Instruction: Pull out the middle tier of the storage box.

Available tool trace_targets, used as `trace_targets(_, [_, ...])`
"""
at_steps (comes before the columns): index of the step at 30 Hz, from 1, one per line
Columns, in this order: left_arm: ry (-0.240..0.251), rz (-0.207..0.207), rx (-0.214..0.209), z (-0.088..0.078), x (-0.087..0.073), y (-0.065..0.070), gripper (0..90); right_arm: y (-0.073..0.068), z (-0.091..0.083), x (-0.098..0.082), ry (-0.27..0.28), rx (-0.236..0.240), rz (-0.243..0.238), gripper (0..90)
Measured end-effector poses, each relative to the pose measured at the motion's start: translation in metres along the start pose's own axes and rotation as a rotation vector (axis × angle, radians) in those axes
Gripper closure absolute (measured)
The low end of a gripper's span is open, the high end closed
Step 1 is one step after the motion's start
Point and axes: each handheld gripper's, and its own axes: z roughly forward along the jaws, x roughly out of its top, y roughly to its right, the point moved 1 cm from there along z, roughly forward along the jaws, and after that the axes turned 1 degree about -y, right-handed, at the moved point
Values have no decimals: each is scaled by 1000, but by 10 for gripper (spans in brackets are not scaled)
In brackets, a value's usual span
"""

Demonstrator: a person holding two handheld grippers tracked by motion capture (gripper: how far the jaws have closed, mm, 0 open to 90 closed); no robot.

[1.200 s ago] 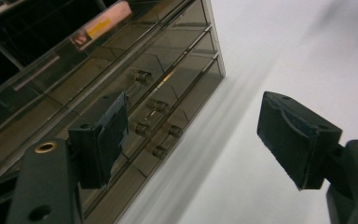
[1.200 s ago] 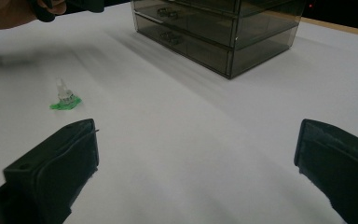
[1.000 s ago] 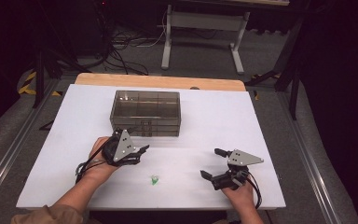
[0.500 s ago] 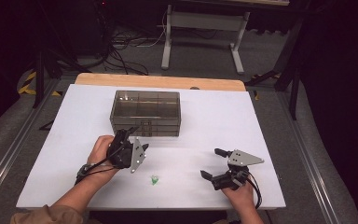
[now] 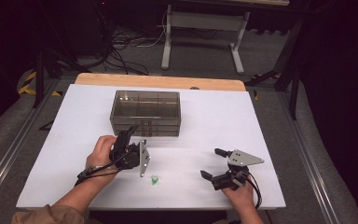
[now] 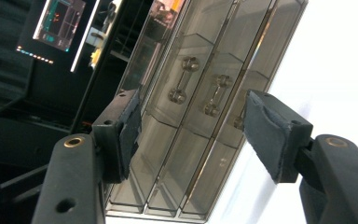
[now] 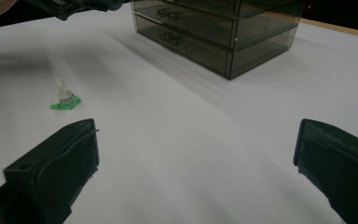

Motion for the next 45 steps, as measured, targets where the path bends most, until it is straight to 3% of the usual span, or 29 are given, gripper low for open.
trace_targets(6, [-27,72,58,3,2,8,412,0,0,0,0,-1,1,5])
trace_targets(22, [-79,198,163,12,6,26,459,0,0,0,1,-2,-1,5])
trace_targets(33, [-114,228,185,19,6,32,501,0,0,0,2,-3,-1,5])
trace_targets(45, [-136,196,190,26,6,35,536,0,-1,0,2,-2,0,5])
